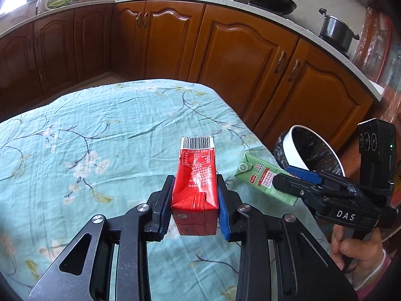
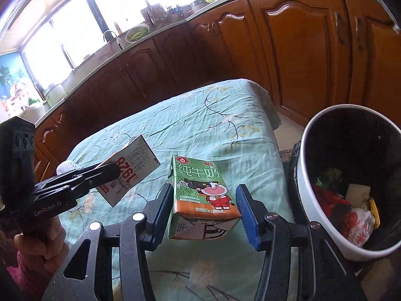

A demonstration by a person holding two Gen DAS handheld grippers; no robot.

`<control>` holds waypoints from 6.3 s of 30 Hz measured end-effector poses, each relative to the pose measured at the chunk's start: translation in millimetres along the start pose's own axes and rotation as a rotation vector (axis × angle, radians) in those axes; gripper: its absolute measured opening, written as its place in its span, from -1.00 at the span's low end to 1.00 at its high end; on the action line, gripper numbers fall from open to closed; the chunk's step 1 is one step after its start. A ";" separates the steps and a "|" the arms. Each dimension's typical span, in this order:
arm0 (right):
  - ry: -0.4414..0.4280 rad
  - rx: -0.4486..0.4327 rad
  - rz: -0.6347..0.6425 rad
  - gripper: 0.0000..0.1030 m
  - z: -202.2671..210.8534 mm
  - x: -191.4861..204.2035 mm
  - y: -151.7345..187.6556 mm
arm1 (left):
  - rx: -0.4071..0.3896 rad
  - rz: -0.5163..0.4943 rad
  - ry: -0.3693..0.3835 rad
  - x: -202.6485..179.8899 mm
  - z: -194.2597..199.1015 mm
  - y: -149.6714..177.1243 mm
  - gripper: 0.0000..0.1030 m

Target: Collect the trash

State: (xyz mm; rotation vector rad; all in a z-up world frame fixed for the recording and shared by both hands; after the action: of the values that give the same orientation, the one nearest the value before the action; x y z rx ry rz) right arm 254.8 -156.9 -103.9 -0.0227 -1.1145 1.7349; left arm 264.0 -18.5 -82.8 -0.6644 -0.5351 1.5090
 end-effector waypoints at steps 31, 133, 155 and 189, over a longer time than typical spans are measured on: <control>0.062 0.061 0.062 -0.08 17.8 -0.5 40.8 | -0.013 -0.052 0.034 -48.6 28.3 21.5 -0.44; 0.243 -0.225 -0.198 0.69 147.6 -133.1 -18.8 | -0.009 -0.302 0.125 -226.4 -14.4 -28.4 0.26; 0.256 -0.406 -0.122 0.95 138.8 -34.7 41.1 | -0.138 0.019 0.088 -100.0 52.0 22.4 0.72; 0.361 -0.562 0.096 1.00 167.7 9.4 65.5 | -0.454 -0.055 -0.203 -57.3 118.2 57.1 1.00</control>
State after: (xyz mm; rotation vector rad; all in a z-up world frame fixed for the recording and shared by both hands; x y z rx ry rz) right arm 120.1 -263.1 -48.5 -0.7167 -1.3010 1.3743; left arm 140.5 -70.7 -32.6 -0.8388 -1.0622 1.4210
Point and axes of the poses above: each gripper's, at about its wrist camera, not at the fingertips, and z roughly against the way its jaws point, x to its left, y to its underside, the point moved 10 cm from there along -z, roughly the way its jaws point, and after that the axes turned 11 degrees about -y, right-handed, at the moved point
